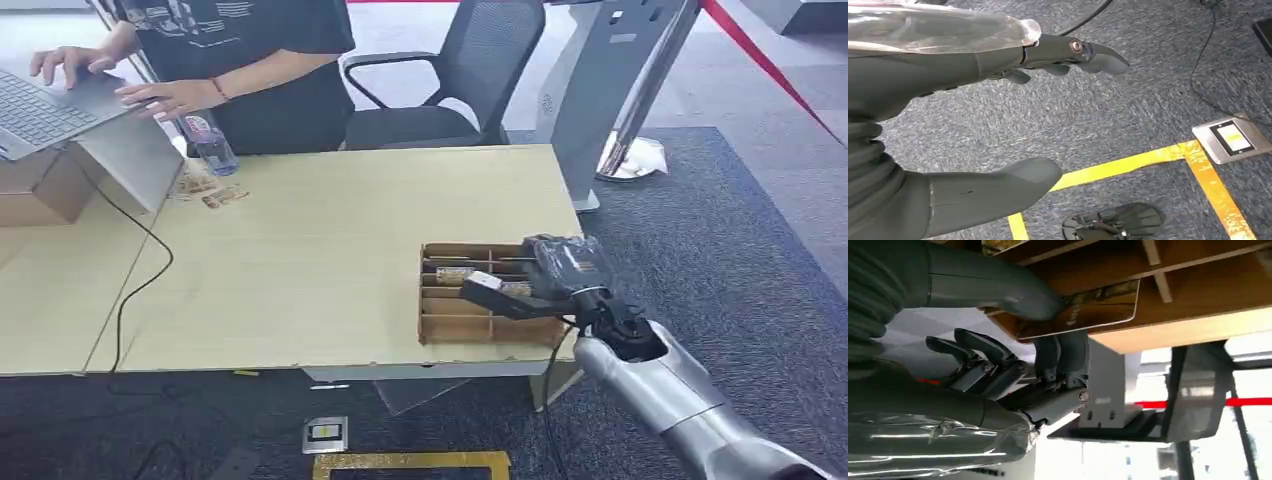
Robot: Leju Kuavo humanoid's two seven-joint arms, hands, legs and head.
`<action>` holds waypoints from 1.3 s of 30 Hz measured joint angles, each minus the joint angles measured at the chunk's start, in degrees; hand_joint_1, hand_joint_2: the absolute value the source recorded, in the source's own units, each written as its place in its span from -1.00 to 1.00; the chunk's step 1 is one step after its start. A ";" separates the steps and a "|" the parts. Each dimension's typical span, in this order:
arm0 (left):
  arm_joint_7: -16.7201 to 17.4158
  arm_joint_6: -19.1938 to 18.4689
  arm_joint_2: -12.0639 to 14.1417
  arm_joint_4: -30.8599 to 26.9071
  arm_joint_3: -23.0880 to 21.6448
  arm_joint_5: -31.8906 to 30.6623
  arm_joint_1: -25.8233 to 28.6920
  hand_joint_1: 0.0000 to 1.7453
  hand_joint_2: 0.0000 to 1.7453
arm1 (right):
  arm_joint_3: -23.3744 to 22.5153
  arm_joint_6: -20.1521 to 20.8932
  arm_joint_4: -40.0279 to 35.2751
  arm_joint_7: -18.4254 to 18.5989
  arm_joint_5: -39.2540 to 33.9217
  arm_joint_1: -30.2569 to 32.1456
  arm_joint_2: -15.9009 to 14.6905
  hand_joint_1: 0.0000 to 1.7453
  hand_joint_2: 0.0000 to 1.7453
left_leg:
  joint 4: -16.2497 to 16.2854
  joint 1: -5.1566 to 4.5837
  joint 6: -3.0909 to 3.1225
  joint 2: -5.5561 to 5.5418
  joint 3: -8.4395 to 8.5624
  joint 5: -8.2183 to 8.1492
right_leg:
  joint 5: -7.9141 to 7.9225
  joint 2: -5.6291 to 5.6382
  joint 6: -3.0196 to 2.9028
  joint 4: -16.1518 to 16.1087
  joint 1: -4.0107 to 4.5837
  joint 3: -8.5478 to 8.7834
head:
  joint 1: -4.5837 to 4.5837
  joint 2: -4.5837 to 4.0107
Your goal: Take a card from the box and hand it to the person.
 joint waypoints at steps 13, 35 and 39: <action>-0.87 -0.13 0.59 0.00 -0.04 0.74 0.34 -1.00 1.00 | -1.46 15.36 -19.42 0.97 -10.59 -8.98 -10.79 1.00 1.00 | 0.03 -0.02 0.01 0.00 -0.01 0.00 | 0.01 0.00 0.02 -0.01 -0.02 -0.01 | 0.00 0.00; 0.15 0.48 -0.22 0.00 -0.77 -0.68 -0.91 -1.00 1.00 | -2.88 -8.65 -19.00 9.25 3.36 -11.59 -10.03 1.00 1.00 | 0.00 0.00 0.01 -0.06 -0.09 0.01 | 0.01 -0.08 0.02 0.06 0.01 0.04 | -0.02 0.00; 0.31 0.46 -0.35 0.00 -1.27 -0.94 -1.24 -1.00 1.00 | -0.35 -9.17 -11.33 10.67 9.30 -14.10 -6.77 1.00 1.00 | 0.00 0.00 -0.01 -0.09 -0.10 0.02 | 0.01 -0.11 0.02 0.10 0.01 0.04 | 0.00 0.00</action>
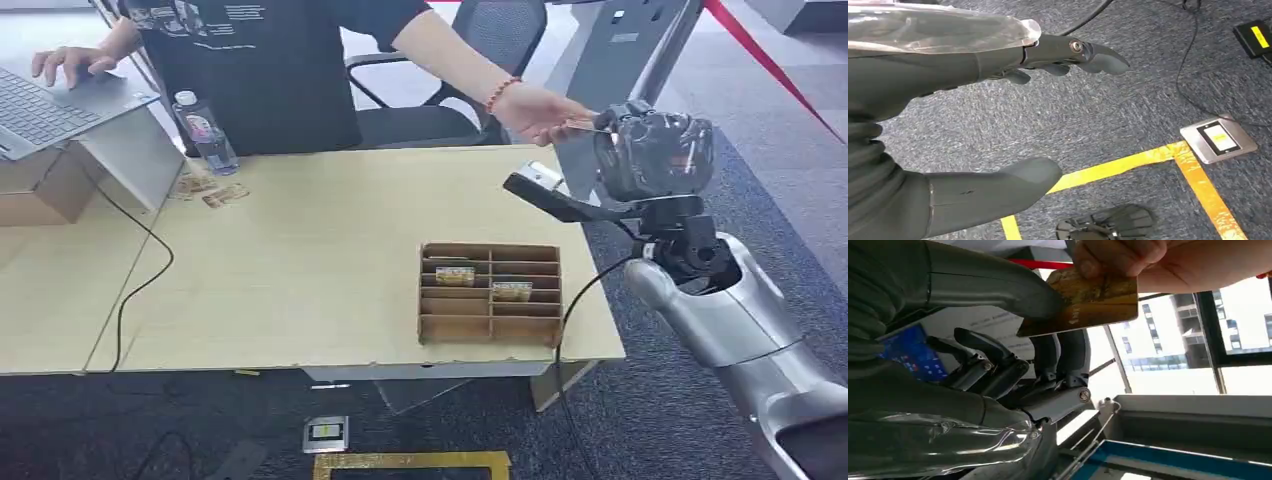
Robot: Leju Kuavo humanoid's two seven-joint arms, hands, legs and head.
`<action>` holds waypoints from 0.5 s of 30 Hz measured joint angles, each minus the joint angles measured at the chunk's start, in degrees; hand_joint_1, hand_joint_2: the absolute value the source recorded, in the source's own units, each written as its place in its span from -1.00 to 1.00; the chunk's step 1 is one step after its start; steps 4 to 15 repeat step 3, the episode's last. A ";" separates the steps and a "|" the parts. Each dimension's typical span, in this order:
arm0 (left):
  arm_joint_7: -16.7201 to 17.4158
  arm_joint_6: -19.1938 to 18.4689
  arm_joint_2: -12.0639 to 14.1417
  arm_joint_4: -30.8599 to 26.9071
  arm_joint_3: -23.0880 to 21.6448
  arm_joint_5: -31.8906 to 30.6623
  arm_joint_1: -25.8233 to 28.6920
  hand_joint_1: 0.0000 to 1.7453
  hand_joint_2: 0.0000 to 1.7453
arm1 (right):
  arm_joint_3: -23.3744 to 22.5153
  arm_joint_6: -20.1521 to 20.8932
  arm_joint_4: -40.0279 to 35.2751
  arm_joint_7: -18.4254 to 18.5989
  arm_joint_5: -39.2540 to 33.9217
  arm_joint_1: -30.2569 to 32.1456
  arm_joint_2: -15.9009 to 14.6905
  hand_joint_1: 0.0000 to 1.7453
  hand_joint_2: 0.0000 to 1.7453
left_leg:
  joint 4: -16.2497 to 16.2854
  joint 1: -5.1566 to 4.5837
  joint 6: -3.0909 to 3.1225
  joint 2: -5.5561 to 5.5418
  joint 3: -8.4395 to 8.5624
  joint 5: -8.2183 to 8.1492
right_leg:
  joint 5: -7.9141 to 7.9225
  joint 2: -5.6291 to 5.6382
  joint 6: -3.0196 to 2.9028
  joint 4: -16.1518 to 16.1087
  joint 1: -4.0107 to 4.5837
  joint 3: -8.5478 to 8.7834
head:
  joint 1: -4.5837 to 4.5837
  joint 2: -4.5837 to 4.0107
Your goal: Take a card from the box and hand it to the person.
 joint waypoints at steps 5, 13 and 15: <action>0.02 -0.04 -0.02 0.00 -0.07 -0.15 -0.09 -1.00 1.00 | 2.01 4.52 5.93 -1.00 0.46 -2.56 2.48 0.74 1.00 | 0.00 0.01 -0.01 0.01 0.01 0.00 | 0.00 0.04 0.00 0.01 0.01 -0.02 | 0.00 0.00; 0.02 -0.04 -0.02 0.00 -0.07 -0.15 -0.09 -1.00 1.00 | 2.01 4.52 5.93 -1.00 0.46 -2.56 2.48 0.74 1.00 | 0.00 0.01 -0.01 0.01 0.01 0.00 | 0.00 0.04 0.00 0.01 0.01 -0.02 | 0.00 0.00; 0.02 -0.04 -0.02 0.00 -0.07 -0.15 -0.09 -1.00 1.00 | 2.01 4.52 5.93 -1.00 0.46 -2.56 2.48 0.74 1.00 | 0.00 0.01 -0.01 0.01 0.01 0.00 | 0.00 0.04 0.00 0.01 0.01 -0.02 | 0.00 0.00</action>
